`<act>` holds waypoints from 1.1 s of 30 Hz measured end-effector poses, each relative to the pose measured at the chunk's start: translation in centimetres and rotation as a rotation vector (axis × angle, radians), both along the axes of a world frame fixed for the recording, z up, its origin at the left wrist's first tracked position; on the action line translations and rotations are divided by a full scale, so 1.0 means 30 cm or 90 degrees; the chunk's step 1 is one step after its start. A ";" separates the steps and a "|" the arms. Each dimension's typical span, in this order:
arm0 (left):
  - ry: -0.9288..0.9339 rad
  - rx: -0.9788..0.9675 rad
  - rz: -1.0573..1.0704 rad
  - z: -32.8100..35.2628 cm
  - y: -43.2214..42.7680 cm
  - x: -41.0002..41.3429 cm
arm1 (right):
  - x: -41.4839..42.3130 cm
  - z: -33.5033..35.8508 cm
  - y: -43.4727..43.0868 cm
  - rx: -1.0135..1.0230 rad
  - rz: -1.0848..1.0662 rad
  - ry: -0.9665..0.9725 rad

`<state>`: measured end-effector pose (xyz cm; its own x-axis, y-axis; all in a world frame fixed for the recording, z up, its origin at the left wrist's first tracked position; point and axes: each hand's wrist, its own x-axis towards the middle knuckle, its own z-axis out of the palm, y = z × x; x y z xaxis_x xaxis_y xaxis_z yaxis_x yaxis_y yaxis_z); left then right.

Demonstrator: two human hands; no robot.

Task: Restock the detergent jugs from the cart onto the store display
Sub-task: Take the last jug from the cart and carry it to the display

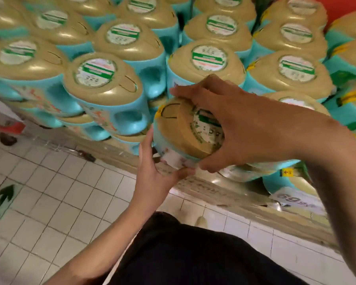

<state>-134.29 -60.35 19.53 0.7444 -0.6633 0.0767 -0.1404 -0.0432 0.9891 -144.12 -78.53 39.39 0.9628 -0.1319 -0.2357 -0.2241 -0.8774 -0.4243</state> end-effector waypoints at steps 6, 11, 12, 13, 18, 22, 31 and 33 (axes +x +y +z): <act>0.036 -0.039 0.086 -0.048 -0.072 -0.014 | 0.077 -0.036 -0.058 -0.019 0.065 -0.019; 0.025 -0.016 0.103 -0.088 -0.088 0.000 | 0.105 -0.079 -0.075 -0.023 0.065 -0.029; 0.023 -0.015 0.107 -0.091 -0.092 0.003 | 0.109 -0.083 -0.076 -0.020 0.058 -0.037; 0.027 -0.018 0.113 -0.093 -0.094 0.004 | 0.110 -0.086 -0.077 -0.013 0.051 -0.049; 0.007 -0.029 0.128 -0.109 -0.103 0.002 | 0.095 -0.099 -0.067 -0.035 0.026 -0.068; 0.017 -0.042 0.144 -0.116 -0.112 -0.004 | 0.100 -0.110 -0.056 -0.126 0.031 -0.090; 0.030 -0.055 0.147 -0.117 -0.112 -0.005 | 0.108 -0.142 -0.065 -0.115 0.053 -0.145; 0.044 -0.062 0.141 -0.124 -0.110 -0.005 | 0.103 -0.147 -0.060 -0.131 0.052 -0.150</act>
